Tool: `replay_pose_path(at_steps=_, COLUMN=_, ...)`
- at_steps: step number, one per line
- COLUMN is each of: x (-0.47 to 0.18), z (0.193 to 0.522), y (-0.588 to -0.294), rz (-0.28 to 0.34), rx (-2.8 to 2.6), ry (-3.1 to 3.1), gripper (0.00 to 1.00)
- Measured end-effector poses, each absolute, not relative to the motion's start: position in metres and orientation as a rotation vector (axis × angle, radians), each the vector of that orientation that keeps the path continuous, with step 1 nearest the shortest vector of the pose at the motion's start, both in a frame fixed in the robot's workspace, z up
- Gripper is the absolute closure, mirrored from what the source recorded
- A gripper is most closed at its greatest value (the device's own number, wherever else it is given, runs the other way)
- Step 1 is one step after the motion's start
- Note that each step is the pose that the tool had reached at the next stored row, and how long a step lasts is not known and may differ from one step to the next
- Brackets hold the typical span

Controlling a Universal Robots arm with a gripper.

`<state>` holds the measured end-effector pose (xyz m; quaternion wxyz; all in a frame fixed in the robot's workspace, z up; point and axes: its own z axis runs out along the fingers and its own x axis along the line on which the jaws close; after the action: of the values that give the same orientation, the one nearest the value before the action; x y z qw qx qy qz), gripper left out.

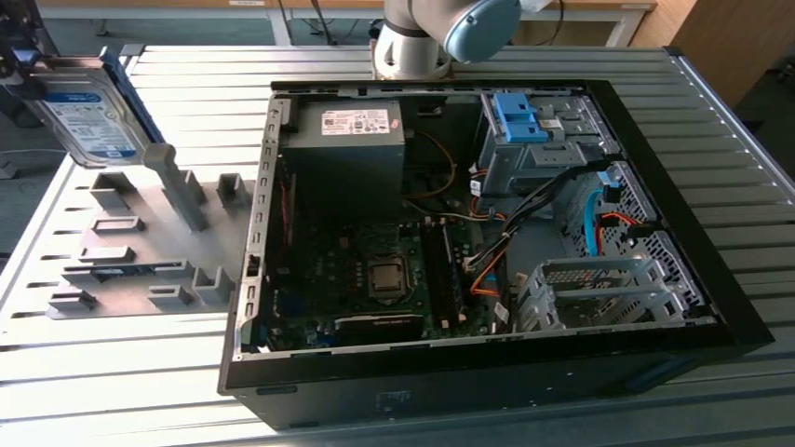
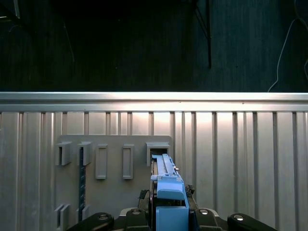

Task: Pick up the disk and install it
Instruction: 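Pick up the disk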

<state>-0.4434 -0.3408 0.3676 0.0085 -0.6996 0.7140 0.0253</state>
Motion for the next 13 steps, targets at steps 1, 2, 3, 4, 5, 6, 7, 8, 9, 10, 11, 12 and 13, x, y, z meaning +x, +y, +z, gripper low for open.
replay_pose_path(at_steps=1, x=-0.4433, z=0.3682, y=-0.3408, rz=0.079, rx=-2.186, ry=2.231, gripper=0.64)
replay_pose_path(at_steps=2, x=-0.4434, z=0.3688, y=-0.3408, rz=0.079, rx=-2.186, ry=2.231, gripper=0.64)
replay_pose_path(at_steps=3, x=-0.4433, z=0.3695, y=-0.3408, rz=0.079, rx=-2.186, ry=2.231, gripper=0.64)
replay_pose_path(at_steps=4, x=-0.4433, z=0.3702, y=-0.3408, rz=0.079, rx=-2.186, ry=2.231, gripper=0.64)
replay_pose_path(at_steps=5, x=-0.4434, z=0.3709, y=-0.3408, rz=0.079, rx=-2.186, ry=2.231, gripper=0.64)
replay_pose_path(at_steps=6, x=-0.4434, z=0.3715, y=-0.3408, rz=0.079, rx=-2.186, ry=2.231, gripper=0.64)
replay_pose_path(at_steps=7, x=-0.4433, z=0.3722, y=-0.3408, rz=0.079, rx=-2.186, ry=2.231, gripper=0.64)
replay_pose_path(at_steps=8, x=-0.4434, z=0.373, y=-0.3408, rz=0.079, rx=-2.186, ry=2.231, gripper=0.64)
replay_pose_path(at_steps=9, x=-0.4434, z=0.3737, y=-0.3408, rz=0.079, rx=-2.186, ry=2.231, gripper=0.64)
replay_pose_path(at_steps=10, x=-0.4434, z=0.3744, y=-0.3408, rz=0.079, rx=-2.186, ry=2.231, gripper=0.64)
replay_pose_path(at_steps=11, x=-0.4434, z=0.3751, y=-0.3408, rz=0.079, rx=-2.186, ry=2.231, gripper=0.64)
replay_pose_path(at_steps=12, x=-0.4434, z=0.3758, y=-0.3408, rz=0.079, rx=-2.186, ry=2.231, gripper=0.64)
replay_pose_path(at_steps=13, x=-0.4434, z=0.3765, y=-0.3408, rz=0.079, rx=-2.186, ry=2.231, gripper=0.64)
